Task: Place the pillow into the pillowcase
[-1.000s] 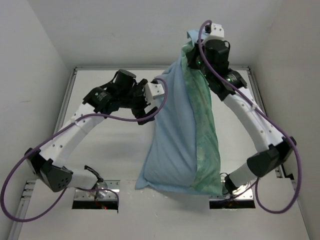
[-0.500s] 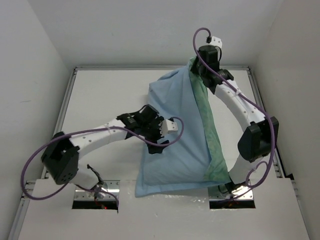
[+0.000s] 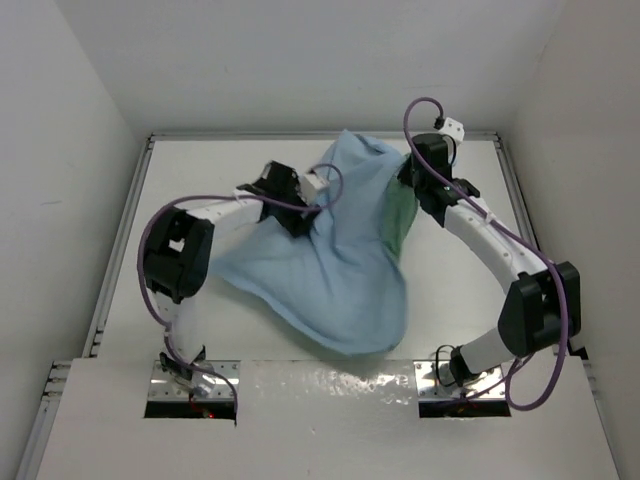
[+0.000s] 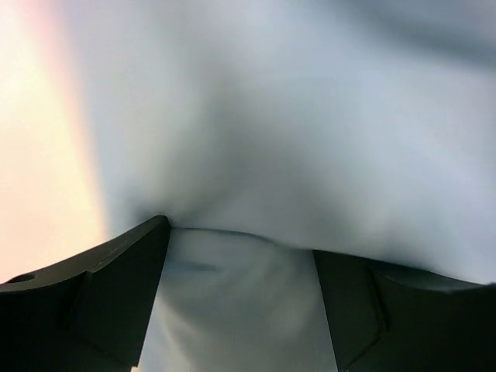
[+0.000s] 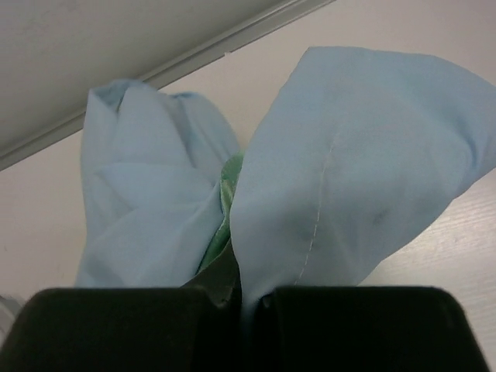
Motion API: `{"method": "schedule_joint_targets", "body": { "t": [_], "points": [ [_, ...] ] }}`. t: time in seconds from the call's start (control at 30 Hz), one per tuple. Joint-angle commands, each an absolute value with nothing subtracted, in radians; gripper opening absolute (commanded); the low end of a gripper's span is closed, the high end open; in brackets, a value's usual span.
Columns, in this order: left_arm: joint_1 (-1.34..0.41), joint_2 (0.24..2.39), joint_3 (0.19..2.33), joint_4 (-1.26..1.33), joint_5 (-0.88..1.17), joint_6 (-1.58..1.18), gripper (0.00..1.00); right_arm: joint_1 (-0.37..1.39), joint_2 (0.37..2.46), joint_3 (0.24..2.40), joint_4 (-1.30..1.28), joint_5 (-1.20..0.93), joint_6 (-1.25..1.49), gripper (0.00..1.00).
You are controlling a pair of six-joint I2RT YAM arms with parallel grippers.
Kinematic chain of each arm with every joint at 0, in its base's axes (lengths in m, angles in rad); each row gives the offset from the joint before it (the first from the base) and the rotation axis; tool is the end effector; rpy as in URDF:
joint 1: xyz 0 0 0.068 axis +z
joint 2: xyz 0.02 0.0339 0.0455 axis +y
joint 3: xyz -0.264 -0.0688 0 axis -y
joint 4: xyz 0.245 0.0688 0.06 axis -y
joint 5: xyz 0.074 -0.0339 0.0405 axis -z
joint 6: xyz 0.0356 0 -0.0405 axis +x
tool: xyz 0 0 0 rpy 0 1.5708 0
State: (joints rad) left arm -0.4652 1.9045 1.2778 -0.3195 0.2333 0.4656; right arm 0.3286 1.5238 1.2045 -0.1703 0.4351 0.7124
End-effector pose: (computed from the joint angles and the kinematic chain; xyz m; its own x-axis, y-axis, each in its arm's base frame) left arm 0.3570 -0.1884 0.1797 -0.3976 0.6883 -0.6067 0.8234 0.5594 0.0950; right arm 0.3388 0.0997 0.3073 -0.2980 0.5246 -0.7975 0.3359 0.8396 0.4268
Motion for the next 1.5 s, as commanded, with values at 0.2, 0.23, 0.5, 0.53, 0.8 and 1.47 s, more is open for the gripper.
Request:
{"method": "schedule_joint_targets", "body": {
  "t": [0.2,0.23,0.5,0.53,0.8,1.47],
  "points": [
    [-0.193,1.863,1.525,-0.391,0.045,0.65,0.84,0.38,1.519,1.097,-0.109,0.233,0.808,0.0],
    [-0.193,1.814,1.51,-0.406,0.082,0.678,0.87,0.38,1.526,1.1,-0.106,0.216,0.808,0.0],
    [-0.184,1.49,1.561,-0.93,0.249,1.083,0.91,0.385,1.572,1.164,-0.1,0.127,0.762,0.0],
    [-0.186,1.48,1.571,-0.989,0.242,1.103,0.89,0.393,1.583,1.169,-0.097,0.127,0.765,0.0],
    [-0.584,1.131,1.044,-1.093,-0.054,0.928,0.78,0.42,1.615,1.193,-0.063,0.138,0.758,0.0],
    [-0.597,1.343,0.425,-0.562,-0.265,0.855,0.88,0.423,1.62,1.198,-0.075,0.181,0.718,0.0]
  ]
}}
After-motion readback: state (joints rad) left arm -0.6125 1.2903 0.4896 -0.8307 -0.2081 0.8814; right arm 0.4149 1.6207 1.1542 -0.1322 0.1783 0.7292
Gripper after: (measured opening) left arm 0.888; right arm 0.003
